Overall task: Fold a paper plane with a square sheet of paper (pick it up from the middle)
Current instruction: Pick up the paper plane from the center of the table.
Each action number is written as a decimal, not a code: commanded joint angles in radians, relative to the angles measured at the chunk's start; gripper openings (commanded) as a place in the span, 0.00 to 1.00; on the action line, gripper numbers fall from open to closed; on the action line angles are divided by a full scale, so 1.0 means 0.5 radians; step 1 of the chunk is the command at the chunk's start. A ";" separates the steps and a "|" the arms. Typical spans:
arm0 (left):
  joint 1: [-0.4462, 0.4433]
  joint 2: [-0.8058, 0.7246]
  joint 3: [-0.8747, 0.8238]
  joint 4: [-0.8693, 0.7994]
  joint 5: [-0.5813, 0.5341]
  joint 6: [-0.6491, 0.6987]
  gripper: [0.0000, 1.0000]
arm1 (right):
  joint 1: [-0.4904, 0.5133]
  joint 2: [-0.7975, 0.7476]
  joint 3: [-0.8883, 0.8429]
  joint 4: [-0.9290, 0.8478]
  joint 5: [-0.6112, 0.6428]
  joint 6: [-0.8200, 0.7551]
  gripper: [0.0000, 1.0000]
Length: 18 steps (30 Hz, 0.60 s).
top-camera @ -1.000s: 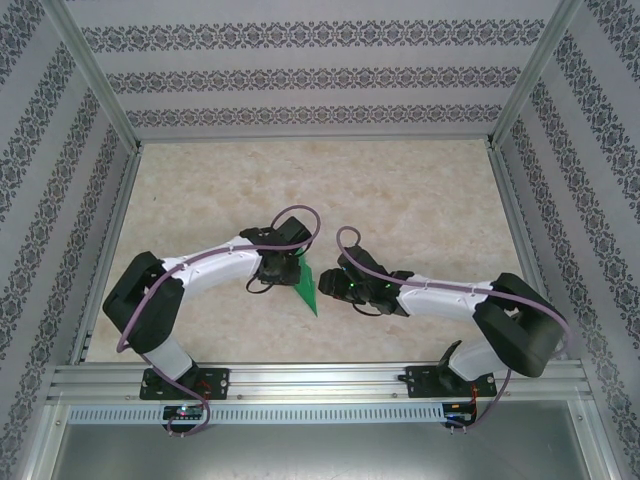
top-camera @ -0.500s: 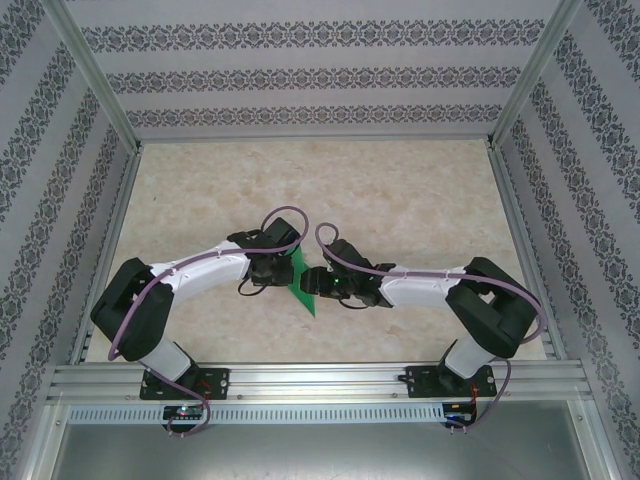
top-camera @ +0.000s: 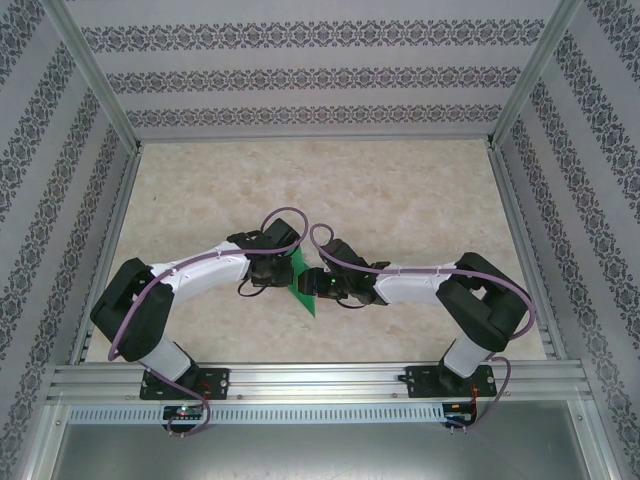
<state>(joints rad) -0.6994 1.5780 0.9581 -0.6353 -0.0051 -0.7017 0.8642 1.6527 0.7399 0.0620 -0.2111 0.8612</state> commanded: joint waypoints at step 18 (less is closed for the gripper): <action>0.031 -0.060 -0.010 0.062 0.045 0.023 0.14 | 0.031 0.124 0.075 0.153 -0.105 -0.049 0.44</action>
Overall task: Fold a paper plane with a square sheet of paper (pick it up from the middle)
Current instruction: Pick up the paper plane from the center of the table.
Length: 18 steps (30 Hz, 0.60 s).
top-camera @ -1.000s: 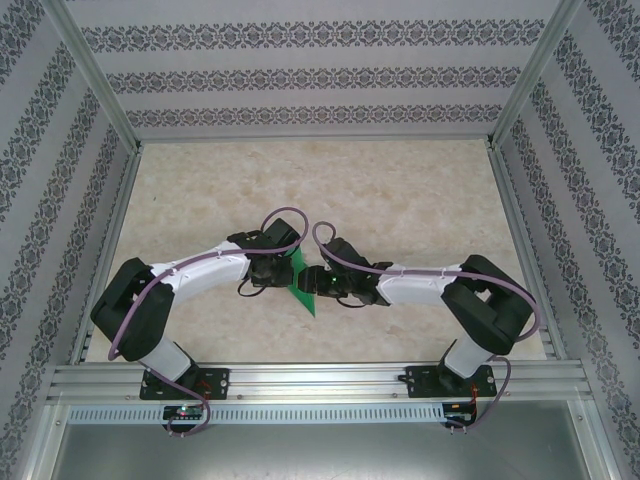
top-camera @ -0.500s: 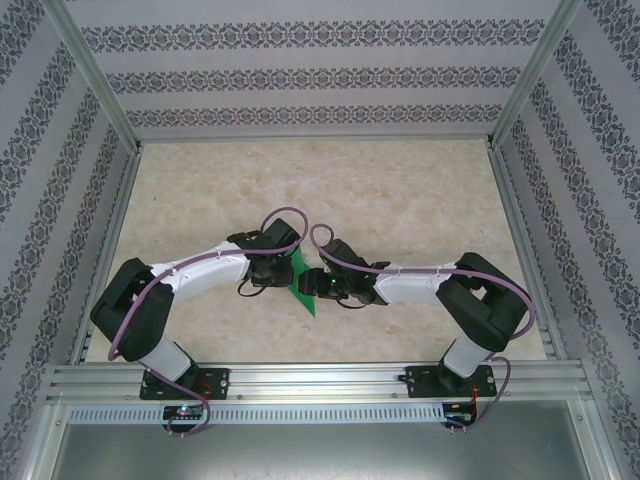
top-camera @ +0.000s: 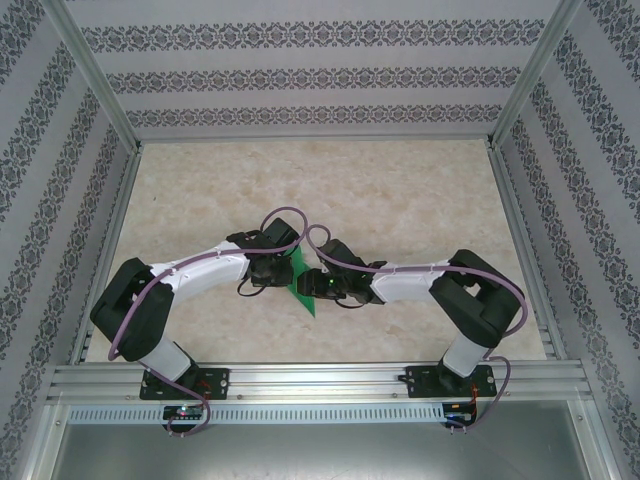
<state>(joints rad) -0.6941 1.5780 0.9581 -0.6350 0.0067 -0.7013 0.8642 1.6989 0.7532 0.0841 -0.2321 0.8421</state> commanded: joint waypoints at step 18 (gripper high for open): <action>0.023 -0.108 -0.042 0.095 0.019 0.009 0.14 | 0.111 0.141 0.271 -0.262 0.132 -0.158 0.23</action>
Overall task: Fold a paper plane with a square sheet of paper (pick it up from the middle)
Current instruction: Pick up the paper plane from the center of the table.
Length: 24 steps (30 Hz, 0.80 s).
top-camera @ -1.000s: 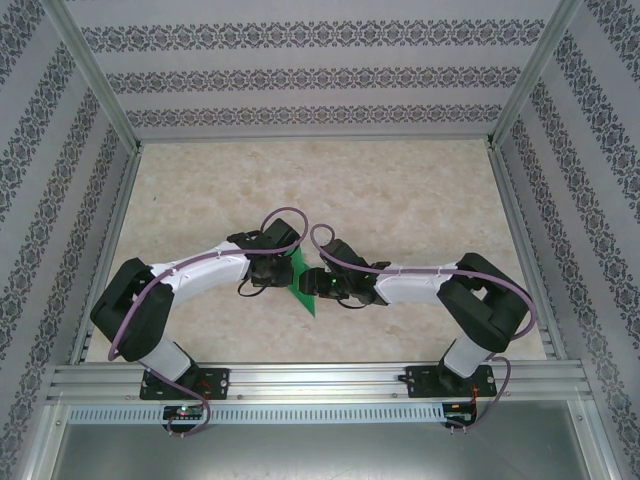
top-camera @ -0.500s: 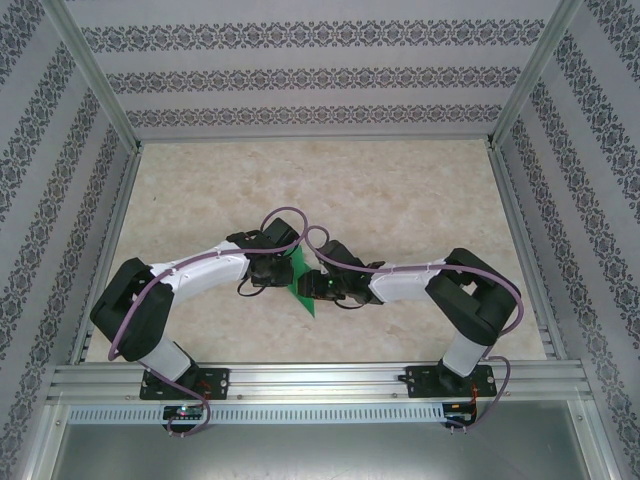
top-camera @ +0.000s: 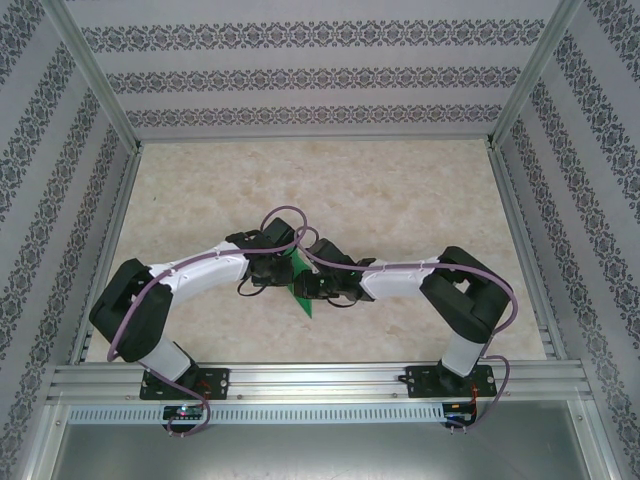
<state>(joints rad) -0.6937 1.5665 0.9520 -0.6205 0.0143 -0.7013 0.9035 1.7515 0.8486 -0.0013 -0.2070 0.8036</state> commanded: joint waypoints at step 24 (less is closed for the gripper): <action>0.060 -0.595 -0.120 0.141 -0.152 -0.024 0.36 | -0.060 -0.076 0.591 -1.323 0.866 -0.114 0.11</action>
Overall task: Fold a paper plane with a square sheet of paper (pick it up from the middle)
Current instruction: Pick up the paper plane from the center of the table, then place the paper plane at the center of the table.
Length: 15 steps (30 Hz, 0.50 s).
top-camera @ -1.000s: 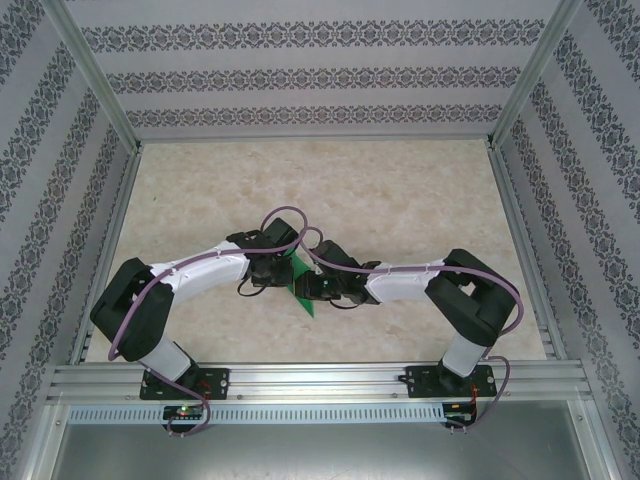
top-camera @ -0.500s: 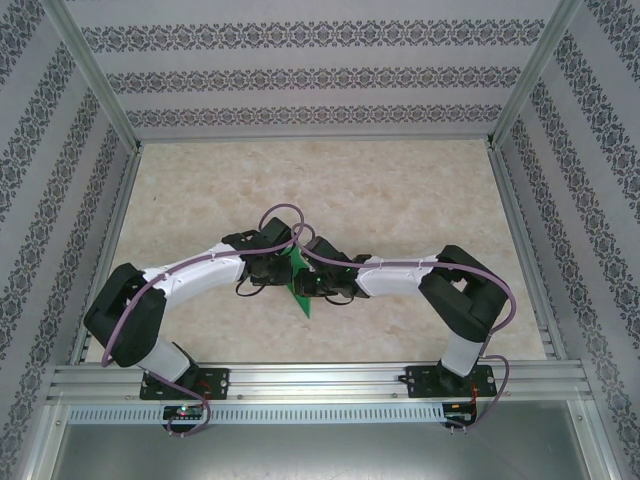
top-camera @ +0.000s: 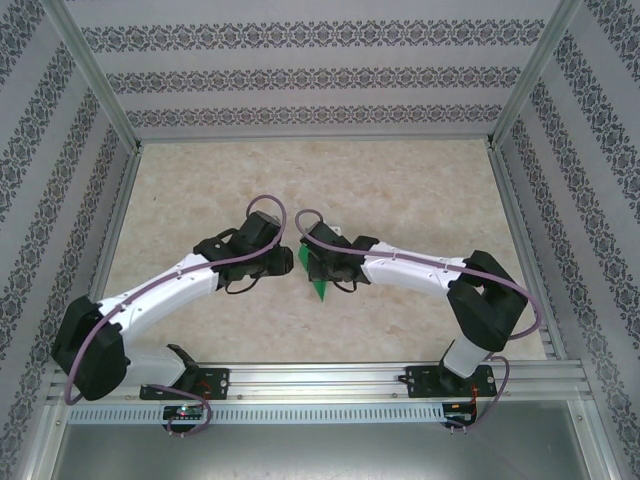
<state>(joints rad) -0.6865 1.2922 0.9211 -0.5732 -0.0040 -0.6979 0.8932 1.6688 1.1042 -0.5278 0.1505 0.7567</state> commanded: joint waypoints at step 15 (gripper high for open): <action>0.167 -0.187 -0.170 0.029 -0.127 -0.050 0.36 | -0.049 0.544 0.316 -0.353 0.052 -0.060 0.21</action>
<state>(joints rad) -0.6209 1.2163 0.8459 -0.5686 -0.0620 -0.7166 0.8680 1.9308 1.2549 -0.7006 0.1833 0.7296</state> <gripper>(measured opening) 0.364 0.202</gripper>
